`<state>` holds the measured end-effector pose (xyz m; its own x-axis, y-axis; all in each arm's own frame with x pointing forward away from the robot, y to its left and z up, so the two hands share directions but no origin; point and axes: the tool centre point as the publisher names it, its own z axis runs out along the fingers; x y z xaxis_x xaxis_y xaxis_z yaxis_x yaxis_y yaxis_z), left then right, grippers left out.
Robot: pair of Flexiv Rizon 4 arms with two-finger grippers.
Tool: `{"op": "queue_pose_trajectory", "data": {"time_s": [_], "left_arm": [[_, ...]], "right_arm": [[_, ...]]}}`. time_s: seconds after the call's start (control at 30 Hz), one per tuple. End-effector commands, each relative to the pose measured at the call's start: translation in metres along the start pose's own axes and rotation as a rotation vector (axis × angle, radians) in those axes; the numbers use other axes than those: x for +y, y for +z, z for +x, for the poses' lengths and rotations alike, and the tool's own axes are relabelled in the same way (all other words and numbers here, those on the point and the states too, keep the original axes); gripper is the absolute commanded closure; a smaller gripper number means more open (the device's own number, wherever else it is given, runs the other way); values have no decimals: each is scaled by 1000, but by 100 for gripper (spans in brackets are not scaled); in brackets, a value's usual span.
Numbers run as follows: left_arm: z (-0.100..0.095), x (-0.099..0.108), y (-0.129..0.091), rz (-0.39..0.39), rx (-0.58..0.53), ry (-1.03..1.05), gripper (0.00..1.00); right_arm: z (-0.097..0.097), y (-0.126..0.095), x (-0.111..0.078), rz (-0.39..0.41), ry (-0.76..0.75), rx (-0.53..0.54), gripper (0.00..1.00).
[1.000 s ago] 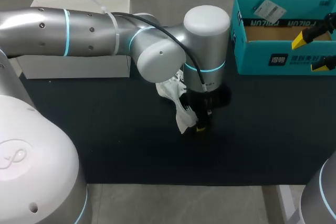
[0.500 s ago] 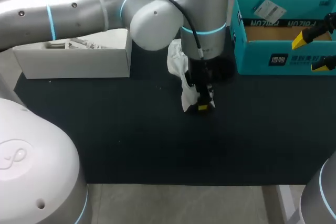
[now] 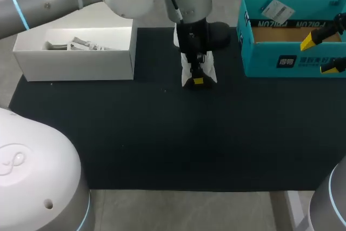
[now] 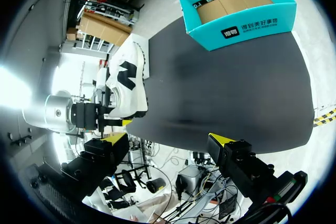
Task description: Take the shoe out of the shoebox, open the shoe tongue, remove and reinsert the insole, then place the shoe into the shoebox
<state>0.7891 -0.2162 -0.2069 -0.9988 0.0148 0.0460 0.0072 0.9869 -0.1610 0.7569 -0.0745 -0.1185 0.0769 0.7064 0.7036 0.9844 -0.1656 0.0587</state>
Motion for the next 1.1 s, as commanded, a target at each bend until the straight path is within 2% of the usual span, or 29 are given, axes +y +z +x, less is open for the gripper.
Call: {"op": "queue_pose_trajectory", "data": {"time_s": [0.03, 0.4, 0.6, 0.67, 0.73, 0.83, 1.03, 1.1], "left_arm": [[4, 2, -7, 0, -11, 1, 100], [4, 2, -7, 0, -11, 1, 100], [0, 15, -28, -67, 119, 222, 100], [-8, 22, -37, -36, 145, 256, 100], [-15, 27, -40, -75, 126, 280, 100], [-27, 38, -45, -71, 137, 313, 100], [-65, 69, -54, -90, 103, 299, 100], [-77, 81, -59, -75, 96, 290, 100]], "right_arm": [[0, 1, 0, -1, 2, -2, 0], [0, 1, 0, -1, 2, -2, 0], [0, 1, 0, -1, 2, -2, 0], [0, 1, 0, -1, 2, -2, 0], [0, 1, 0, -1, 2, -2, 0], [0, 1, 0, -1, 2, -2, 0], [0, 1, 0, -1, 2, -2, 0], [0, 1, 0, -1, 2, -2, 0]]}}
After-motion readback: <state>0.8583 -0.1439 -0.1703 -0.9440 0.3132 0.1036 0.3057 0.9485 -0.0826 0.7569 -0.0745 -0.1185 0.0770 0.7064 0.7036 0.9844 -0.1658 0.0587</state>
